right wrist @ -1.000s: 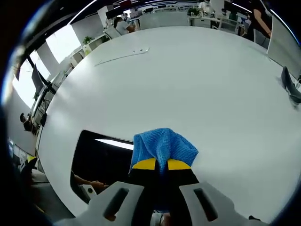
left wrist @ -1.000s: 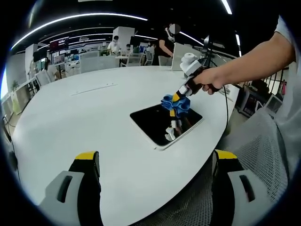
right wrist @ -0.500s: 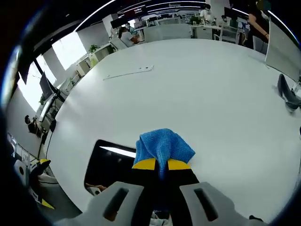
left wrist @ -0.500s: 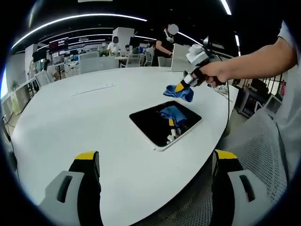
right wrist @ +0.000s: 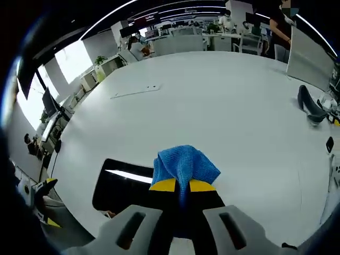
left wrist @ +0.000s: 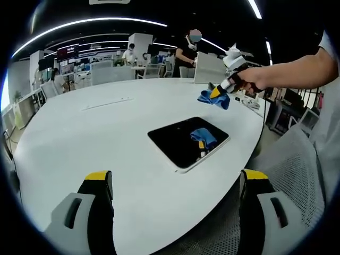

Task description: Wipe the mirror surface with the cleaning cloth until all visible marks leave the cleaned area.

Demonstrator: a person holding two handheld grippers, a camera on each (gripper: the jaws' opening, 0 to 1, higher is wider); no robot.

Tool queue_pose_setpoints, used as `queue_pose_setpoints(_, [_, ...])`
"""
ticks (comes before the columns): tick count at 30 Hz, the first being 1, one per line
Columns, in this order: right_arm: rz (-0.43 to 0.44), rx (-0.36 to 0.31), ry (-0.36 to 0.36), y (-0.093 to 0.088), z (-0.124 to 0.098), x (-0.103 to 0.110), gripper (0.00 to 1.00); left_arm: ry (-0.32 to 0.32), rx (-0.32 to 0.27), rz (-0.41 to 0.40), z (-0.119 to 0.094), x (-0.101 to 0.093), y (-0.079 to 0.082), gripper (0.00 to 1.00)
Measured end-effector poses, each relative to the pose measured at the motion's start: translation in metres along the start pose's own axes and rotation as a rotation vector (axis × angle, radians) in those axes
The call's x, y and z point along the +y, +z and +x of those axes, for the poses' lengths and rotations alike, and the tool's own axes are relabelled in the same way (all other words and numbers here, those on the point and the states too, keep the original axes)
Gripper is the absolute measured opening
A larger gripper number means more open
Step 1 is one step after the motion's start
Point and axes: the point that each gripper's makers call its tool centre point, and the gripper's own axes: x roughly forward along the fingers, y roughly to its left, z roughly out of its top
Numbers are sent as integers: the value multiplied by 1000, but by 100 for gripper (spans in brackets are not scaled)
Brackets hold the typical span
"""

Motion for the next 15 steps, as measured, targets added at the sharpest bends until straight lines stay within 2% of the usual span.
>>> queue_pose_setpoints(7, [25, -2, -23, -9, -9, -20, 1, 2, 3, 2, 0, 0, -1, 99])
queue_pose_setpoints(15, [46, 12, -39, -20, -4, -31, 1, 2, 12, 6, 0, -1, -2, 99])
